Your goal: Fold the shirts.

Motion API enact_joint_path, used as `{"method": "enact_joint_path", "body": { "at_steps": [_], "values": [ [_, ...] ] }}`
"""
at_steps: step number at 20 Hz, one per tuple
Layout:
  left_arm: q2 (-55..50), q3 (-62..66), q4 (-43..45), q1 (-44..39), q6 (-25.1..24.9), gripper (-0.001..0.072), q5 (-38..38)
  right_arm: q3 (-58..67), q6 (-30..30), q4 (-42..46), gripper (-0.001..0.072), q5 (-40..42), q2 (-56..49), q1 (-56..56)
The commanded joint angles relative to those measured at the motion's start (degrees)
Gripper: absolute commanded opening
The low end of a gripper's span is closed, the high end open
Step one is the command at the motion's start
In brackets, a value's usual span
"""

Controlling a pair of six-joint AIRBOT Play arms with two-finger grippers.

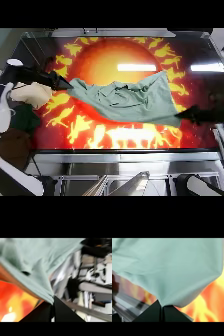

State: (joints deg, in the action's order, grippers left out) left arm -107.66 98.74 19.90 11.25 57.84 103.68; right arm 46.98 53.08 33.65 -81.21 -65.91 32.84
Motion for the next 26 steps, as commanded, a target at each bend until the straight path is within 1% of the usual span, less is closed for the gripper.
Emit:
{"method": "enact_joint_path", "body": {
  "at_steps": [1,3,4,5,6,8,10,11,13,15,17,19,21,23,24,26],
  "values": [
    [18.34,-7.04,-26.32,2.43,-3.04,0.0011,2.78,16.59,0.24,-14.23,0.0019,-3.91,12.31,1.22],
    [31.95,-8.24,-39.71,5.51,-3.98,0.0012,1.44,28.33,0.09,-20.5,0.002,-1.2,18.78,3.85],
    [38.4,-8.02,-43.21,8.2,-3.98,0.0014,-1.11,34.05,0.0,-20.79,0.0021,1.7,21.66,5.42],
    [43.95,-7.34,-43.36,11.43,-3.98,0.0022,-3.98,39.01,0.0,-20.17,0.002,4.98,24.22,6.84],
    [49.31,-6.27,-41.55,15.56,-3.93,0.0023,-7.65,42.84,-0.31,-19.58,0.002,7.61,26.18,7.82],
    [57.13,-3.43,-34.51,23.56,-2.56,0.0025,-12.94,48.5,-1.09,-15.74,0.002,12.39,29.22,8.15],
    [62.07,-1.16,-29.2,31.12,-0.46,0.0028,-15.13,50.42,-1.11,-12.39,0.002,15.78,31.41,8.15],
    [63.39,-0.63,-26.38,34.4,0.44,0.0028,-15.21,50.42,-0.83,-9.14,0.0019,16.31,31.76,8.15],
    [64.72,-2.64,-20.81,38.84,2.49,0.0028,-16.33,49.0,3.89,-3.54,0.0019,15.28,30.51,8.15],
    [63.8,-8.87,-20.81,38.42,1.64,0.0028,-18.27,44.46,5.7,-4.13,0.0019,13.14,27.41,8.11],
    [60.24,-15.21,-20.79,33.92,-1.7,0.0029,-18.4,37.18,5.2,-8.7,0.0018,9.86,23.1,7.13],
    [54.34,-21.53,-18.73,25.11,-7.02,0.0029,-18.91,28.09,2.54,-10.6,0.0019,9.01,18.12,2.91],
    [46.16,-26.27,-12.04,15.5,-10.23,0.0028,-23.28,20.02,-0.13,-10.56,0.0019,9.42,12.24,-1.79],
    [37.13,-28.68,-7.17,9.27,-12.63,0.0028,-29.18,13.07,-3.3,-10.54,0.0018,12.85,4.11,-5.68],
    [31.5,-28.7,-6.05,7.34,-13.42,0.0028,-30.73,10.95,-5.07,-10.56,0.0018,15.3,-0.28,-6.84],
    [19.89,-26.18,-5.95,5.38,-14.99,0.0028,-30.62,9.9,-8.94,-11.28,0.0018,19.12,-10.88,-8.28]
  ]
}}
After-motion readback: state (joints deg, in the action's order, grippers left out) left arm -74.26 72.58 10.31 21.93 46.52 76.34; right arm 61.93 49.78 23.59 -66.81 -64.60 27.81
